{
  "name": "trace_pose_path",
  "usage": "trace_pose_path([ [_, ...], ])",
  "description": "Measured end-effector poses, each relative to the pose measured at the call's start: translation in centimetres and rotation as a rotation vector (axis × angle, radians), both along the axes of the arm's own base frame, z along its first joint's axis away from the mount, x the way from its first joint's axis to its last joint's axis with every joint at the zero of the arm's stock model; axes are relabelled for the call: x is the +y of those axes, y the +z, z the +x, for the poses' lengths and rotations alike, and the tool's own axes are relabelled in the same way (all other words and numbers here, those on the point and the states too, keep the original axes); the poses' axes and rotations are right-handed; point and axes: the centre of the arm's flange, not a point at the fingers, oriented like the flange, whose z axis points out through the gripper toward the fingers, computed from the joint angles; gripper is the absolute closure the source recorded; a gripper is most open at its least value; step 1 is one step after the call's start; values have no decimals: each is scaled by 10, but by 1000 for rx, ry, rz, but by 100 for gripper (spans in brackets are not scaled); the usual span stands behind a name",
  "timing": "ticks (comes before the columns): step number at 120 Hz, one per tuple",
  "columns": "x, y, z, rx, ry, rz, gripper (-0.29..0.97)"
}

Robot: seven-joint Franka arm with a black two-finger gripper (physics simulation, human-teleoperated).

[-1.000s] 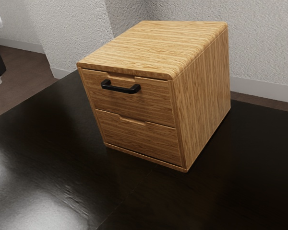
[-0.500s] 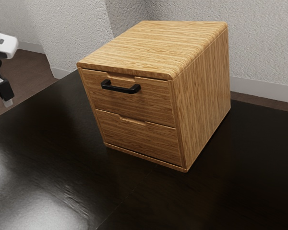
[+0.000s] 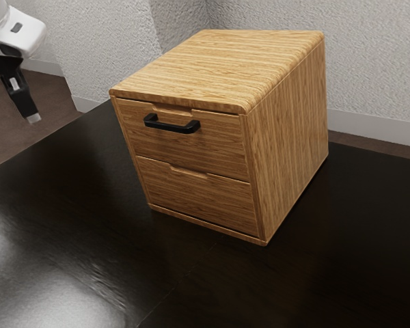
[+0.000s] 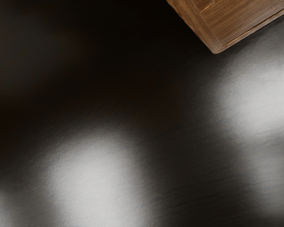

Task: Pull the drawer handle with one arm to open the drawer

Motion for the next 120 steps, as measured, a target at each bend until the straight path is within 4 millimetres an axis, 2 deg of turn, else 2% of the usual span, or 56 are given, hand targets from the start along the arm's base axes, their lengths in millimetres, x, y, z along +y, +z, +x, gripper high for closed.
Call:
trace_pose_path([
  [13,-15,6,3,1,-55,10,2],
  [28,-57,14,8,-3,-158,26,2],
  [38,-69,13,11,6,-195,31,2],
  [88,-73,-19,32,88,-255,16,2],
  [111,-72,-4,25,78,-288,4,2],
  [120,-82,4,25,73,-328,9,2],
])
